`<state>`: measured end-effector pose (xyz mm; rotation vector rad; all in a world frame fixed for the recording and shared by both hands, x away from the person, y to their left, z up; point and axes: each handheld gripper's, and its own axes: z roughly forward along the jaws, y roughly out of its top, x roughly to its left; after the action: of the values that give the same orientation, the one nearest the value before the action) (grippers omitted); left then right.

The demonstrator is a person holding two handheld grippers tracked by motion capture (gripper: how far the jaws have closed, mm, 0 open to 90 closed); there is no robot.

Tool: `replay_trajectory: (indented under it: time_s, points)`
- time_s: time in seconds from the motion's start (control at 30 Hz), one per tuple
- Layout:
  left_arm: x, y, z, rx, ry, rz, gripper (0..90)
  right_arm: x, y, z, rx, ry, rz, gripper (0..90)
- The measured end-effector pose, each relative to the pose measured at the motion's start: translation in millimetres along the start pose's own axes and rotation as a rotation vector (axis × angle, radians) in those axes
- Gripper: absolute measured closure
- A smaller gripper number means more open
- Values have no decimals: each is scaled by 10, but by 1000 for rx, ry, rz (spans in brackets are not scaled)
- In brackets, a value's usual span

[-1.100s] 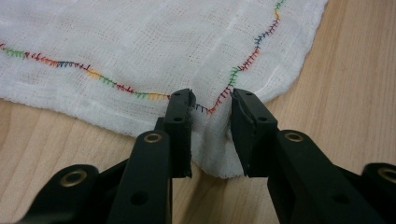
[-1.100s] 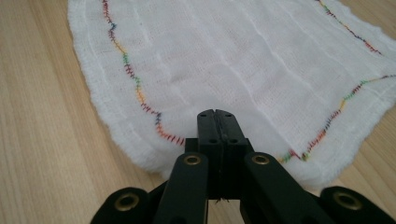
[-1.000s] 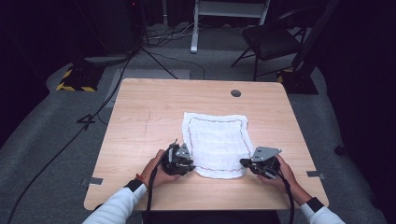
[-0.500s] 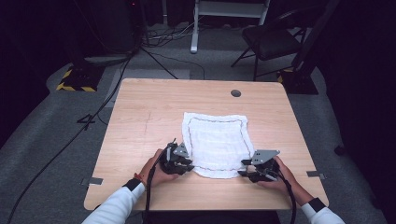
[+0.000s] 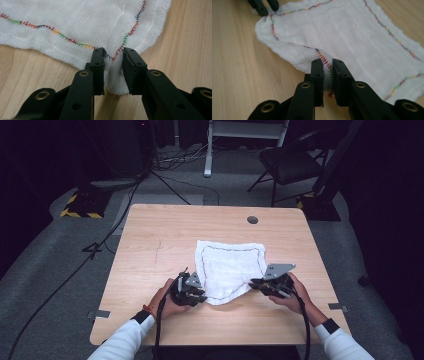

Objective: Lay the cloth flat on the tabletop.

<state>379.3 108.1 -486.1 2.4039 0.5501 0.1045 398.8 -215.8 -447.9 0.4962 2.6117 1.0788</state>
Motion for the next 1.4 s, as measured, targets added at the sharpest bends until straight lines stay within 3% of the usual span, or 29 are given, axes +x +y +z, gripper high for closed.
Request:
replay_trajectory:
  time_s: [0.2, 0.3, 0.37, 0.43, 0.63, 0.73, 0.8, 0.87, 0.97, 1.07, 1.13, 1.23, 1.4]
  points:
    - [69, -30, -40, 8, 16, 12, 710, -190, 393, 533, 41, -34, 27, 784]
    - [108, -53, -53, 3, 15, 1, 710, -221, 492, 779, 74, -77, 13, 702]
    - [131, -70, -58, -7, 11, -16, 710, -244, 527, 847, 71, -97, 41, 603]
    - [143, -79, -68, -4, 13, -20, 710, -274, 533, 830, 64, -111, 63, 574]
    - [178, -91, -72, -10, 5, -37, 713, -413, 294, 483, 13, -57, 114, 527]
    - [182, -80, -72, -1, 8, -33, 714, -490, 137, 290, 5, -62, 135, 524]
    - [180, -78, -68, -4, 10, -36, 714, -515, 86, 237, 26, -74, 125, 515]
    - [187, -78, -65, -7, 9, -38, 713, -549, 51, 217, 22, -72, 145, 497]
    - [183, -80, -61, -11, 9, -41, 713, -547, 74, 267, 9, -94, 135, 510]
    - [184, -82, -61, -11, 8, -40, 713, -462, 145, 378, 6, -64, 102, 574]
    - [182, -78, -60, -8, 9, -27, 712, -397, 205, 484, 10, -39, 71, 572]
    - [187, -83, -61, -11, 7, -28, 712, -358, 265, 621, 5, -23, 70, 555]
    - [194, -89, -63, -13, 1, -33, 712, -306, 326, 831, 51, -41, 43, 523]
